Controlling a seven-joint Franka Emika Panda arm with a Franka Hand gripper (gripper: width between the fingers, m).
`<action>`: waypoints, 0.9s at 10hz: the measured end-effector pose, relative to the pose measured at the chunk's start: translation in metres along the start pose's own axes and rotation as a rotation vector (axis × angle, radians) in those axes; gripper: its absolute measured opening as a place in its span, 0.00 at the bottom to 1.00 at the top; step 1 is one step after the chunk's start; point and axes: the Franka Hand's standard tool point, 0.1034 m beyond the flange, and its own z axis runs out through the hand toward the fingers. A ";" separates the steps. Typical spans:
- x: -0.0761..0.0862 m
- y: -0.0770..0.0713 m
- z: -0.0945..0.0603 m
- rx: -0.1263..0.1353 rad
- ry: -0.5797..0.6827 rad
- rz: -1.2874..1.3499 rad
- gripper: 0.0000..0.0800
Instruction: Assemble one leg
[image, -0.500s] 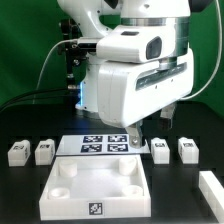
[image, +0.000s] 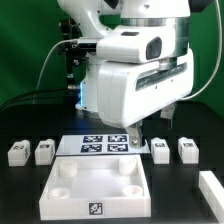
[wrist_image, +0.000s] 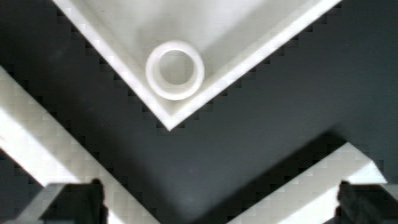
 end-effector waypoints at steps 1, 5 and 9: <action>0.000 0.000 0.000 0.000 0.000 0.000 0.81; 0.000 0.000 0.000 0.001 0.000 0.000 0.81; 0.000 0.000 0.001 0.001 -0.001 -0.002 0.81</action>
Offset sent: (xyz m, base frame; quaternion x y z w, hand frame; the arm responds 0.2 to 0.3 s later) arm 0.0000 0.0000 0.0000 0.0000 0.0000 0.0000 1.0000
